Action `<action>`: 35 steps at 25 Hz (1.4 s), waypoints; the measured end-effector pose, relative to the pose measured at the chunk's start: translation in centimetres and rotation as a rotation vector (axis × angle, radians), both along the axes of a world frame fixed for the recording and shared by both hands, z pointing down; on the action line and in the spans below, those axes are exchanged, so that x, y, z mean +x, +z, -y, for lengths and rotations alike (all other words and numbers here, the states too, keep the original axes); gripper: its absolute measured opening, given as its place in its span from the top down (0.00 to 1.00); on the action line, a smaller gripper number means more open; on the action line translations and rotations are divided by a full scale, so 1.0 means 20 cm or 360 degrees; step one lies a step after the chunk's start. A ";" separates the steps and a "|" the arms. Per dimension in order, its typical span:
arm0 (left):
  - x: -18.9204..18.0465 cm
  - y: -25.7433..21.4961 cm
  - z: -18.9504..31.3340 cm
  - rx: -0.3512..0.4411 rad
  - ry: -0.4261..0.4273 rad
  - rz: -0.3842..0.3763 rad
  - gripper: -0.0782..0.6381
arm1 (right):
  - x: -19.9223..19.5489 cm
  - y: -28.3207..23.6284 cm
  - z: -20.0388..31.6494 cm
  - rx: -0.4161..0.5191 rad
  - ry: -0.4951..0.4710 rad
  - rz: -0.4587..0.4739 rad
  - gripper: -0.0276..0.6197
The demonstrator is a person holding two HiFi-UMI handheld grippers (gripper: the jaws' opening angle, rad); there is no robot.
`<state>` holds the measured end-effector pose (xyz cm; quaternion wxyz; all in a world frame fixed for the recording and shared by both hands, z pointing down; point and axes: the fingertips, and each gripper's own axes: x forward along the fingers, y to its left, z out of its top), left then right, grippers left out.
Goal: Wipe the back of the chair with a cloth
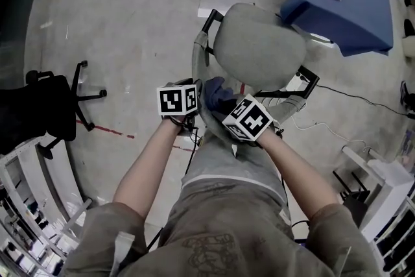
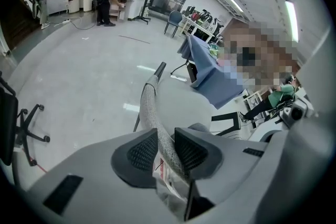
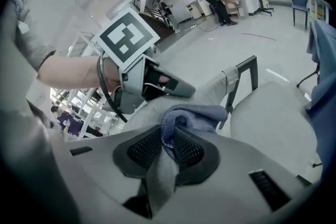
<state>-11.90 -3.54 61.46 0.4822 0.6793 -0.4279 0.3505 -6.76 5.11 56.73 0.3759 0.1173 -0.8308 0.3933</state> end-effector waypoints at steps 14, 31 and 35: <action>-0.01 0.00 0.00 0.0008 -0.0032 0.0010 0.73 | 0.73 0.06 -0.43 -0.0280 0.0199 -0.0137 0.87; 0.01 -0.34 -0.07 0.0179 0.0067 0.0051 0.74 | 0.29 -0.37 -0.21 -0.0053 0.0121 0.0308 0.87; 0.01 -0.59 0.01 0.0394 0.0131 0.0050 0.76 | 0.28 -0.66 0.01 0.0203 0.0211 0.0403 0.87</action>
